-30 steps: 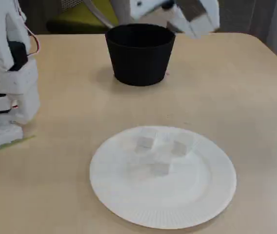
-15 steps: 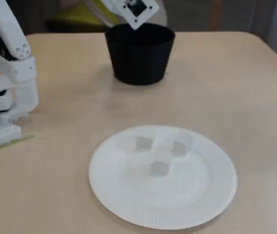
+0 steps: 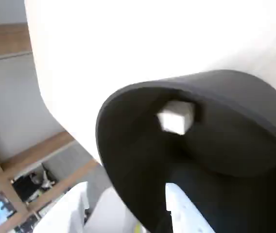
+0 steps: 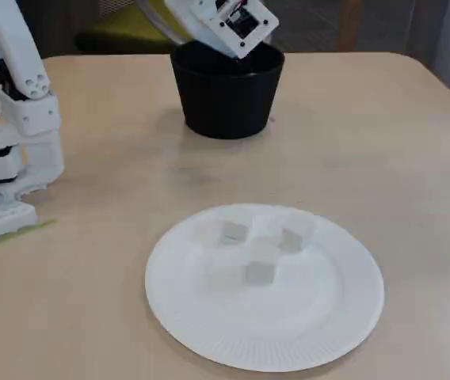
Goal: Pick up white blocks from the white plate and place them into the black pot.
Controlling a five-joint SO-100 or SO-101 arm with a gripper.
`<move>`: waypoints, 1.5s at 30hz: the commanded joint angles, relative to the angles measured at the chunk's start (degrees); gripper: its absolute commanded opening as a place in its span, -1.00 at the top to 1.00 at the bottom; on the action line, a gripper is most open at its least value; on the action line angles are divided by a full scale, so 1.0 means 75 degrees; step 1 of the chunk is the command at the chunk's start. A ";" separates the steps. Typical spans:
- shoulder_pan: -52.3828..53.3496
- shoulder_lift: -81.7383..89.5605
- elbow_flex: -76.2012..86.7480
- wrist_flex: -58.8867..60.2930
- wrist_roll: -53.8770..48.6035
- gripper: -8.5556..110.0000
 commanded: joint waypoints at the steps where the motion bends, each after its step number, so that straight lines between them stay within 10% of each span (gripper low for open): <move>1: 0.0363 0.0598 -0.0129 0.0363 -0.0281 0.43; 7: 0.1676 0.1277 -0.0504 0.1852 -0.0785 0.90; 21: 0.8273 -0.0270 -0.0902 0.4254 -0.4242 0.90; 31: 0.8578 -0.1488 -0.1184 0.3012 -0.4031 0.41; 45: 0.8133 -0.2965 -0.2016 0.3023 -0.3059 0.34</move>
